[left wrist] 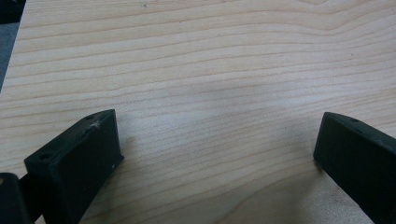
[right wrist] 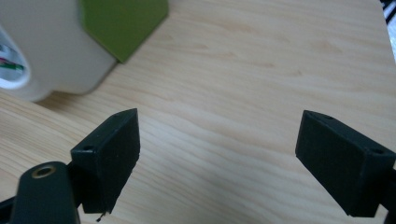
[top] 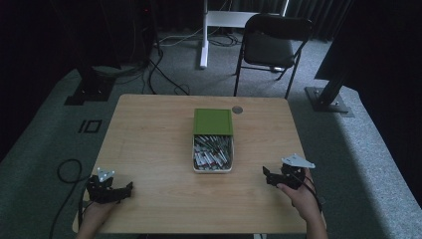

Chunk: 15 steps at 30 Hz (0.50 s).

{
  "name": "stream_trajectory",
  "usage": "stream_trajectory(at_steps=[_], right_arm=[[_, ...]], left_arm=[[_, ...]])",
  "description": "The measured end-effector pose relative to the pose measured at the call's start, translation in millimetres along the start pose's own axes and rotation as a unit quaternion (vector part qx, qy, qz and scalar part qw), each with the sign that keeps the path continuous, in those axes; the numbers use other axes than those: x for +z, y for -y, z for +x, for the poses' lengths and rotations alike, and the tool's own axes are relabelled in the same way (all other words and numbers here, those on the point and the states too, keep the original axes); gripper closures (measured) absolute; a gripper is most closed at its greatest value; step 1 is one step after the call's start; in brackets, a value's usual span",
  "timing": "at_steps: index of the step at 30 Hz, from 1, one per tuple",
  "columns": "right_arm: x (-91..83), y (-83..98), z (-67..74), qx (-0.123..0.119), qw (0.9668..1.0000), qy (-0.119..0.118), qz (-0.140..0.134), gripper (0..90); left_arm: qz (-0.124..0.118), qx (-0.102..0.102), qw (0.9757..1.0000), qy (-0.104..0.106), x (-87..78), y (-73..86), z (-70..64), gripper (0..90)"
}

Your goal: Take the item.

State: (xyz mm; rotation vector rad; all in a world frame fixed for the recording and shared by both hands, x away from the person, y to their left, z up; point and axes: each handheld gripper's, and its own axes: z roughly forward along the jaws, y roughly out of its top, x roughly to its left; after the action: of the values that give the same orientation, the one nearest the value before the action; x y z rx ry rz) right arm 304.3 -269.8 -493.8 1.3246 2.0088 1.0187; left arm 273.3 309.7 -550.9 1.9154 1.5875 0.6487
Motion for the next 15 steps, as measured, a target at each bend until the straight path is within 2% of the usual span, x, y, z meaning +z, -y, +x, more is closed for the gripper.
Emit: stream_trajectory(at_steps=[11,15], right_arm=[[-2.7,-26.1,19.0,-0.026,0.9991,-0.022,-0.026,14.6],[-2.1,-38.5,29.4,-0.038,0.9979,-0.039,-0.037,15.2]], left_arm=[[0.000,0.000,1.0000,0.000,0.0,0.0,0.0,1.4],[0.000,0.000,1.0000,0.000,0.0,0.0,0.0,1.4]])
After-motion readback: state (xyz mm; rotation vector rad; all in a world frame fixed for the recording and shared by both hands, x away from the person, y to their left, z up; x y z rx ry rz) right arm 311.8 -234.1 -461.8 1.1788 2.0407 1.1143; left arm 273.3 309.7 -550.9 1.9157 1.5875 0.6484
